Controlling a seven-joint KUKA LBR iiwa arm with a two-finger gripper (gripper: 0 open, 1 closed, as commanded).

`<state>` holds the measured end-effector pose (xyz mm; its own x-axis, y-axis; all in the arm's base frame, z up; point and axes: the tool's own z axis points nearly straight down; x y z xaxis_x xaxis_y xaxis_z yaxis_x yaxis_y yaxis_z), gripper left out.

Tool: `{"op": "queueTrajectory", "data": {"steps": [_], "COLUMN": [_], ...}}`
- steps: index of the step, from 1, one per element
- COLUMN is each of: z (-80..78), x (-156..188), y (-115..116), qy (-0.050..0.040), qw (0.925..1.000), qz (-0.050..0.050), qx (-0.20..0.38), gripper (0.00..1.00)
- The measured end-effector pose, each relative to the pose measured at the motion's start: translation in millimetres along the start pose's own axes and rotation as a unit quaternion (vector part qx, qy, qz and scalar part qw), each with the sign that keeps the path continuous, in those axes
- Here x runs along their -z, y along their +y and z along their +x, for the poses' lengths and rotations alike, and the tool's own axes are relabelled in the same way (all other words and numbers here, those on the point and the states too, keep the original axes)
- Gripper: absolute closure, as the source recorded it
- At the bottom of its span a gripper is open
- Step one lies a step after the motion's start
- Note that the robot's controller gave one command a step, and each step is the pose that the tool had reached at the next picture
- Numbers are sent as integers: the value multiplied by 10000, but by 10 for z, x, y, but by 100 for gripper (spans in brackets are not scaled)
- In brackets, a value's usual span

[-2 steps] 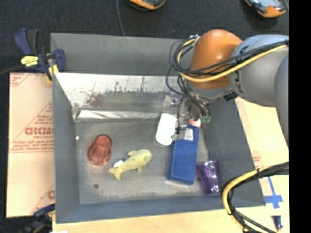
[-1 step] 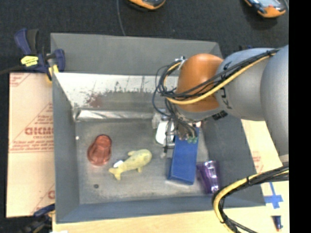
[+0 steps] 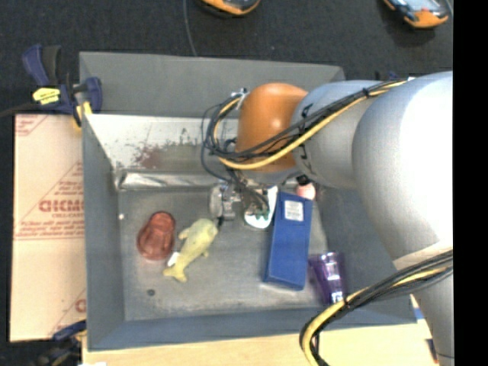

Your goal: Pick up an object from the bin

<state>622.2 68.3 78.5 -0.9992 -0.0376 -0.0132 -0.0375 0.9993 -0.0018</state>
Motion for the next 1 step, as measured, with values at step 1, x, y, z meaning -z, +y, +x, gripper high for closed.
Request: {"op": "queueTrajectory", "data": {"steps": [1], "z": [0], "x": [0], "y": [-2], "qy": [0], "qw": [10000], "qz": [3], "qx": [6], "gripper": [0]}}
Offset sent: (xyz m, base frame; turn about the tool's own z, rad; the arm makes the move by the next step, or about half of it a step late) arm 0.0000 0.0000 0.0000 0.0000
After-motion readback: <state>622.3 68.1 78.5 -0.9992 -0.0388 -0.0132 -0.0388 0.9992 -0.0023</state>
